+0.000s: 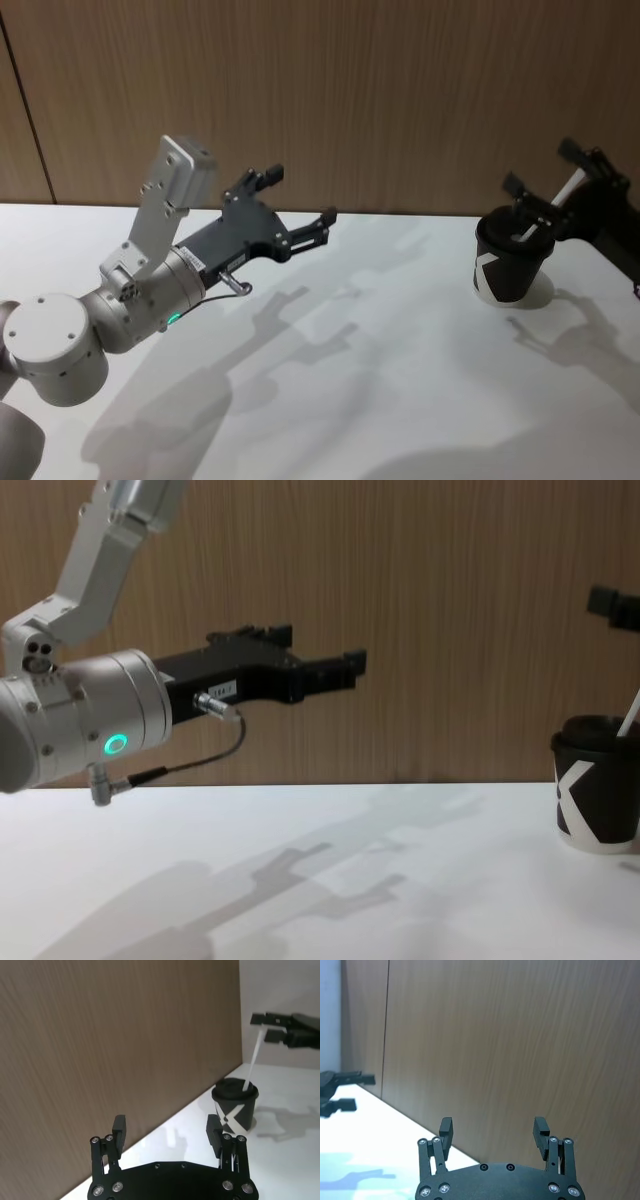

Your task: Pick up the straw with one hand, pass it to the other hand, and insert it into the cup.

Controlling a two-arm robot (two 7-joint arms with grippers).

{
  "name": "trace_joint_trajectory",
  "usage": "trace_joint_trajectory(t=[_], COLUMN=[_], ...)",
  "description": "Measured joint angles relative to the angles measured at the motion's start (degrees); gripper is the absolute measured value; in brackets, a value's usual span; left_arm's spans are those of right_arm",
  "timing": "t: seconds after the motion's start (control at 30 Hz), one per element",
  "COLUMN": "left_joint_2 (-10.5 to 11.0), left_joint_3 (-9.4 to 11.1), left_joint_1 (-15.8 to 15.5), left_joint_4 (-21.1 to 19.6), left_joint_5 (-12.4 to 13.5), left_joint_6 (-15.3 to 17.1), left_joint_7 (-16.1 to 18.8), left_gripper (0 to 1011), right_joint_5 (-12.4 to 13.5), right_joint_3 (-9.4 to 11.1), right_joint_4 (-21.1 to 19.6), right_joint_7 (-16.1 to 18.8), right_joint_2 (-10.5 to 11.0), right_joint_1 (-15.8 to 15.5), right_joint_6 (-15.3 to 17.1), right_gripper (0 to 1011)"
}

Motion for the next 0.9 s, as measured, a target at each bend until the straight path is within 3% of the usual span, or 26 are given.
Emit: trace_joint_trajectory(t=[0.33,0.9], left_joint_2=[-1.58,-2.91], left_joint_3=[-0.64,0.1], left_joint_1=[-1.21,-3.27], left_joint_4=[1.5,4.44], left_joint_5=[-1.55,-2.79], left_joint_6=[-3.07,-5.23], left_joint_7=[0.04,-1.1], left_gripper=[1003,1003], right_joint_5=[0.5,1.0], right_joint_3=[-1.48,-3.41], right_joint_4=[-0.07,1.05], right_joint_7=[1.0,2.31], right_joint_2=[0.26,0.4], right_joint_1=[-0.84,-0.45], right_joint_6=[1.33,2.07], right_gripper=[1001,1001])
